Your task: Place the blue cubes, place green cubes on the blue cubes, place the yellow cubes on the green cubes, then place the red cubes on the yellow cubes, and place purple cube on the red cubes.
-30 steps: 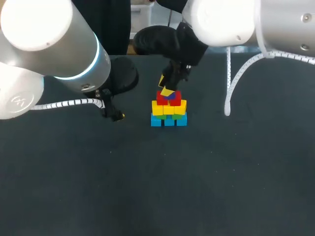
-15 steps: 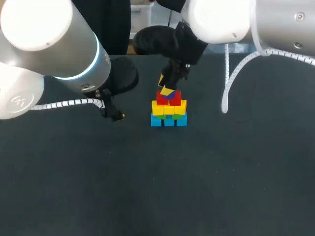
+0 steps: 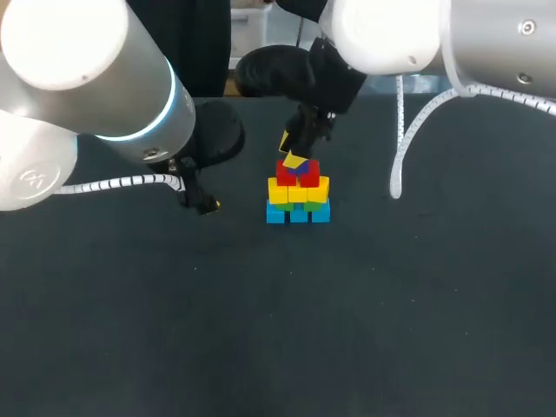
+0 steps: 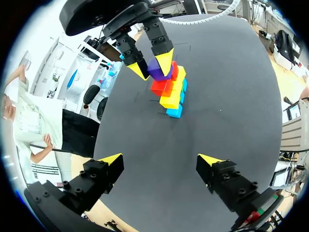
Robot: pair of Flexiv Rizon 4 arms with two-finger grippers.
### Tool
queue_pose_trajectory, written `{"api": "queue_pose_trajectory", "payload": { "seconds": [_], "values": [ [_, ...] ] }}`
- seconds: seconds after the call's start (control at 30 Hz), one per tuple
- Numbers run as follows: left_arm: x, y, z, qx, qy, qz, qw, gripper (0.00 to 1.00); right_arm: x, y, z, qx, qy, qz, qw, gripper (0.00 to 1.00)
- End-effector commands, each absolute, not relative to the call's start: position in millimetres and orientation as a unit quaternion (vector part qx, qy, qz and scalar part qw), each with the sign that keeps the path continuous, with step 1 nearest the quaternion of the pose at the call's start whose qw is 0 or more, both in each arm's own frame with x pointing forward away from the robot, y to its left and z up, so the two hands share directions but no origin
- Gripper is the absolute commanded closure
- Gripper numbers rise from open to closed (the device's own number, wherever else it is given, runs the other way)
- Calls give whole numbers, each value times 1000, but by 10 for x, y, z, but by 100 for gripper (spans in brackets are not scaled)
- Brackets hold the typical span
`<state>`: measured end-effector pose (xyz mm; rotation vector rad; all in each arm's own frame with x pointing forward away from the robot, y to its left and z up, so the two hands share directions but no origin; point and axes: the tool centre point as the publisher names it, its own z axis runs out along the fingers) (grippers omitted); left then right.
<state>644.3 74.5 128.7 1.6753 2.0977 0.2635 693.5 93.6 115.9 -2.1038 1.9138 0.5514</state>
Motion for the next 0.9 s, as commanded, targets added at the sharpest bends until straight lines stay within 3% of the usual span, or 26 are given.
{"api": "queue_pose_trajectory", "payload": {
  "seconds": [0.03, 0.1, 0.13, 0.17, 0.5, 0.63, 0.9],
  "values": [
    [6452, 743, 1286, 606, 759, 95, 219, 0, 6940, 923, 1156, -720, 657, 189, 122, 53],
    [6452, 743, 1286, 606, 759, 95, 219, 0, 6939, 922, 1156, -720, 657, 189, 121, 52],
    [6452, 743, 1286, 606, 759, 95, 219, 0, 6937, 921, 1155, -720, 657, 189, 121, 12],
    [6452, 743, 1286, 606, 759, 95, 219, 0, 6936, 921, 1155, -719, 657, 190, 120, 0],
    [6452, 743, 1286, 606, 759, 95, 219, 0, 6983, 879, 1223, -713, 663, 185, 135, 0],
    [6452, 743, 1286, 606, 759, 95, 219, 0, 7068, 710, 1412, -690, 679, 166, 186, 0],
    [6452, 743, 1286, 606, 759, 95, 219, 0, 7068, 710, 1412, -690, 679, 166, 186, 0]
  ]
}}
